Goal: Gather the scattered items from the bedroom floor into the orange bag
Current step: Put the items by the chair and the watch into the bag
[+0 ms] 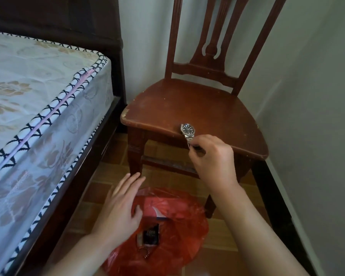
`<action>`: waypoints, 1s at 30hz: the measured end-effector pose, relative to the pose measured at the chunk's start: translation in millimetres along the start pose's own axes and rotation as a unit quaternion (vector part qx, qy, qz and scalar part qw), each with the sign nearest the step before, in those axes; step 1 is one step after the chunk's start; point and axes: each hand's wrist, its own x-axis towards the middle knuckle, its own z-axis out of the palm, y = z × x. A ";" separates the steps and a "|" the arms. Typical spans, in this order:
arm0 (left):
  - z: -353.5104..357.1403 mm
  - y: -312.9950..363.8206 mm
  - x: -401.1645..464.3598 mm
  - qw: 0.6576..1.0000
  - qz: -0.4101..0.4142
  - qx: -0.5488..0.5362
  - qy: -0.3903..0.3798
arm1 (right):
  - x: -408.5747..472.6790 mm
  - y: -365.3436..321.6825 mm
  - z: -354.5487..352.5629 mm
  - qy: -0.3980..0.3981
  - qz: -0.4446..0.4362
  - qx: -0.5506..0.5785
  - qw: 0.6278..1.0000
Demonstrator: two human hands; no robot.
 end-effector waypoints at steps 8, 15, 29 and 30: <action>14.1 -6.6 -9.8 0.999 -0.013 -0.007 -0.028 | -63.9 5.1 22.5 0.025 -0.010 0.083 0.996; 20.6 -15.7 -22.0 0.996 -0.023 0.016 -0.083 | -147.0 32.9 58.9 -0.105 0.031 0.076 0.991; 30.3 -28.9 -43.1 0.977 -0.073 0.044 -0.197 | -237.9 58.3 155.9 -0.327 0.034 0.033 0.944; 29.1 -32.9 -43.2 0.976 -0.078 0.045 -0.197 | -235.4 56.2 161.4 -0.335 0.027 0.028 0.941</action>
